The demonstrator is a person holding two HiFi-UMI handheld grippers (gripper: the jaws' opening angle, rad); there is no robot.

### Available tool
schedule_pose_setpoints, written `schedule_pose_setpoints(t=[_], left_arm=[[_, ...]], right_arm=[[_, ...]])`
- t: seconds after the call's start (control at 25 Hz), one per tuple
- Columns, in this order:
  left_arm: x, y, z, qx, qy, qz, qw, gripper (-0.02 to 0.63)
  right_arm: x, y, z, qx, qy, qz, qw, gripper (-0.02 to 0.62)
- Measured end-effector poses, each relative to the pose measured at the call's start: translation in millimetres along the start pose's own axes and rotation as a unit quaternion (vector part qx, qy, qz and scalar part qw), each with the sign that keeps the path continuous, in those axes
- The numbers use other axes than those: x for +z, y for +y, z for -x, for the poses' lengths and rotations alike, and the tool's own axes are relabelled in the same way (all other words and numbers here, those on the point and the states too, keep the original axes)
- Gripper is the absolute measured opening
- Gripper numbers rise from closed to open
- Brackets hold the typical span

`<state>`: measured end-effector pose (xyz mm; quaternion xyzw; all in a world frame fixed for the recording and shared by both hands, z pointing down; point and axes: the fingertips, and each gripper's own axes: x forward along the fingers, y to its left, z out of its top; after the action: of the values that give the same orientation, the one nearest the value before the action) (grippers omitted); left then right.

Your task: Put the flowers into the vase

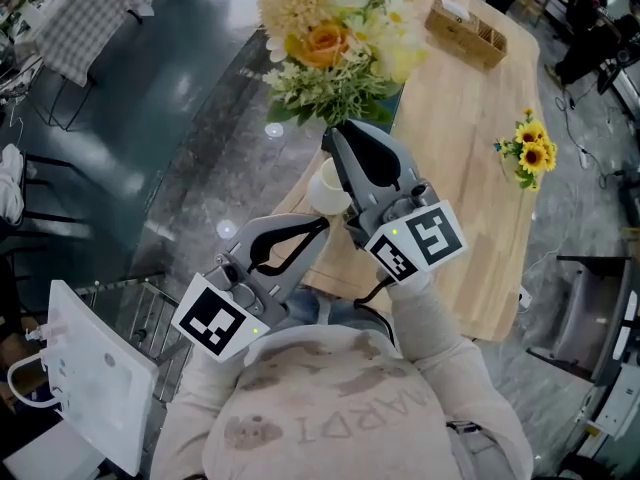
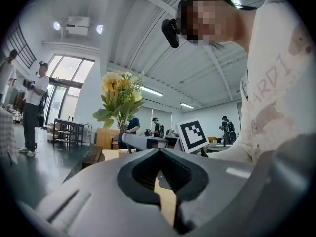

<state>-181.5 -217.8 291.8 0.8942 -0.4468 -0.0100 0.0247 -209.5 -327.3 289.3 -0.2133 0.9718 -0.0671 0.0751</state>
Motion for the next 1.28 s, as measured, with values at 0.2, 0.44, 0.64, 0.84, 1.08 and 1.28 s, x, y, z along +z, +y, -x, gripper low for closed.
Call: schedule_pose_setpoints(t=[0.2,0.44,0.64,0.84,1.08,1.28], left_arm=[[-16.3,20.4,8.2,0.000,0.014,-0.003,0.9999,0.000],[-73.2,52.5,-5.5,-0.001,0.056,0.023,0.9982,0.076],[-128.8,63.4,-19.9,-0.056,0.079,0.038,0.9946,0.145],[-158.0,70.5,-40.9,-0.104,0.094,0.003,0.9901,0.219],[-165.9,70.0,-67.1,-0.144,0.094,-0.011,0.9851,0.232],[-165.4,70.0,-74.6,-0.151,0.091,-0.011,0.9844,0.212]], right_arm=[[-21.4,-5.1,-4.3,-0.029,0.006,-0.003,1.000,0.052],[-27.0,-7.2,-3.7,-0.054,0.009,-0.005,0.999,0.052],[-29.1,-10.1,-1.9,-0.081,0.009,-0.001,0.997,0.054],[-33.4,-20.1,2.2,-0.115,0.004,-0.006,0.993,0.054],[-39.3,-26.5,3.1,-0.139,0.003,-0.003,0.990,0.054],[-43.2,-30.5,3.7,-0.149,0.003,-0.002,0.989,0.054]])
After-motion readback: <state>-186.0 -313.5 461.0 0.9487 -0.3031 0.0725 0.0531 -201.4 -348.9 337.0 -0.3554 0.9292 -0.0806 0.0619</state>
